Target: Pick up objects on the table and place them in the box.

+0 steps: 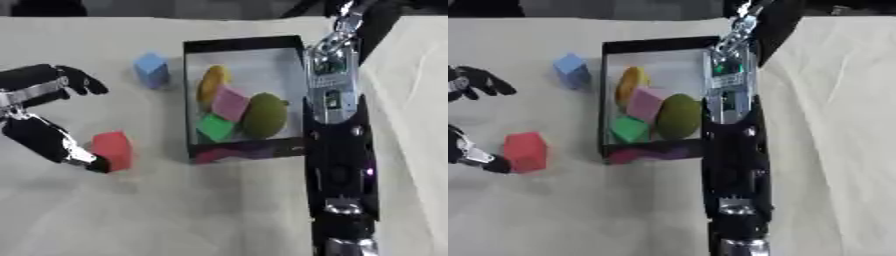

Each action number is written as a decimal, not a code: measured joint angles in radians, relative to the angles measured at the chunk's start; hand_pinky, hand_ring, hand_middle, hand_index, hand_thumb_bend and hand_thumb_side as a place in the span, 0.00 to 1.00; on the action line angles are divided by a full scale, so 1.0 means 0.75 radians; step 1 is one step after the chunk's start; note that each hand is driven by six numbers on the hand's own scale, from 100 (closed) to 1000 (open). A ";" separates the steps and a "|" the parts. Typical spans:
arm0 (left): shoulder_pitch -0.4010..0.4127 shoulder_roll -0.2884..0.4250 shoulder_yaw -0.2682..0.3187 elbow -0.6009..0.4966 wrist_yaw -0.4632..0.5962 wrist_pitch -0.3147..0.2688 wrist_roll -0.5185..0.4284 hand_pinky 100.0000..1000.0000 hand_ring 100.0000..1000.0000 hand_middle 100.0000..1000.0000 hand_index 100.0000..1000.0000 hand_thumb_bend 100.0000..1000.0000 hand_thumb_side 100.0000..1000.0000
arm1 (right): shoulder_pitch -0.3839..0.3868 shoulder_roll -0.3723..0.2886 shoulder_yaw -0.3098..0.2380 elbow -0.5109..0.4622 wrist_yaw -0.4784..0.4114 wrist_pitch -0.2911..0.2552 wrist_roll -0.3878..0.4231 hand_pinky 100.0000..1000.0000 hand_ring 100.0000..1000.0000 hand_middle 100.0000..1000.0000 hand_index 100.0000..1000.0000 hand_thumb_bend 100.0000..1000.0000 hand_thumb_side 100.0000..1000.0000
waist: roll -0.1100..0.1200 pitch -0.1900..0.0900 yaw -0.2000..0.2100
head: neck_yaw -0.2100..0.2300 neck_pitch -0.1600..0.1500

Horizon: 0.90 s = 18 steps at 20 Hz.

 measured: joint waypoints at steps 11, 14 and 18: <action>-0.018 -0.080 -0.075 0.230 -0.147 -0.067 -0.044 0.83 0.87 0.81 0.88 0.89 0.30 | 0.010 0.000 0.006 -0.002 -0.018 -0.004 -0.004 0.80 0.71 0.71 0.80 0.00 0.70 | 0.000 0.000 -0.001 | 0.013 0.000; -0.048 -0.113 -0.096 0.309 -0.177 -0.096 -0.051 0.83 0.87 0.80 0.88 0.89 0.30 | 0.010 0.000 0.006 -0.002 -0.021 -0.005 -0.005 0.80 0.71 0.71 0.80 0.00 0.70 | 0.000 0.000 -0.008 | 0.019 0.000; -0.093 -0.168 -0.124 0.390 -0.203 -0.163 -0.067 0.82 0.86 0.80 0.87 0.87 0.27 | 0.010 0.000 0.006 0.000 -0.027 -0.006 -0.007 0.80 0.71 0.71 0.80 0.00 0.70 | 0.000 0.000 -0.008 | 0.022 0.000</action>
